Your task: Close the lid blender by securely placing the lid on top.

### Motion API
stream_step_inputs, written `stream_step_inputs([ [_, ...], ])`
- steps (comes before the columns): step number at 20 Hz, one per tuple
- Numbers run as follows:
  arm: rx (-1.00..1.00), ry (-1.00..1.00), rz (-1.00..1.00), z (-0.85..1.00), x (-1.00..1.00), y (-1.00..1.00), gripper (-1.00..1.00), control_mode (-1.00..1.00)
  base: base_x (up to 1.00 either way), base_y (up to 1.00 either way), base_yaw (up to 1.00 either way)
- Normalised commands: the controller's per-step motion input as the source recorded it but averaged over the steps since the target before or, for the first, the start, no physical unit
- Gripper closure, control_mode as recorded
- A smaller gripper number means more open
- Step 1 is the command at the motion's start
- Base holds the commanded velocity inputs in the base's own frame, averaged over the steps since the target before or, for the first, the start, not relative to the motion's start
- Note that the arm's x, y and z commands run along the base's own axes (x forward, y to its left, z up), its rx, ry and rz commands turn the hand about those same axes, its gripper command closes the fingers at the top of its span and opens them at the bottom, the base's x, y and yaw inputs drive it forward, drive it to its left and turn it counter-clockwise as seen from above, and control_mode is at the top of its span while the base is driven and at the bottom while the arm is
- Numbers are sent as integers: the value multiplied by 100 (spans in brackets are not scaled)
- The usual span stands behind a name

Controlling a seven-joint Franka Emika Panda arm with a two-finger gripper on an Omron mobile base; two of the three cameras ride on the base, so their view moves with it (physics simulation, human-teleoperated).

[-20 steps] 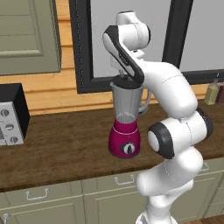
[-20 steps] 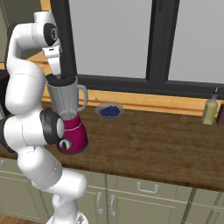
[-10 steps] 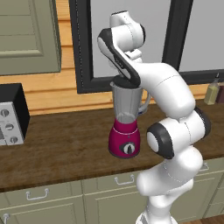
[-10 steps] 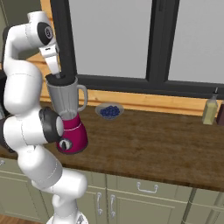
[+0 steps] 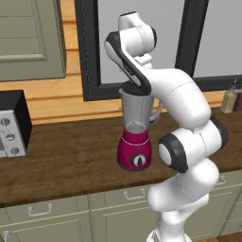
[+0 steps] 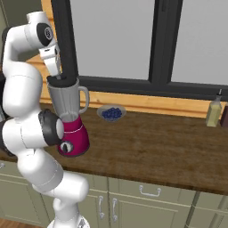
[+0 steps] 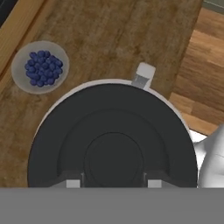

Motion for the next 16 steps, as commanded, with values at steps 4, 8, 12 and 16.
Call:
stream_step_inputs([
  [4, 0, -6, -11, 0, 0, 0, 100, -100, 0, 0, 0],
  [8, 0, -1, -2, 0, 0, 0, 100, -100, 0, 0, 0],
  [12, -12, 0, 0, -8, 0, 0, 100, -100, 0, 0, 0],
  [16, -25, 0, 0, -24, 0, 0, 100, -100, 0, 0, 0],
])
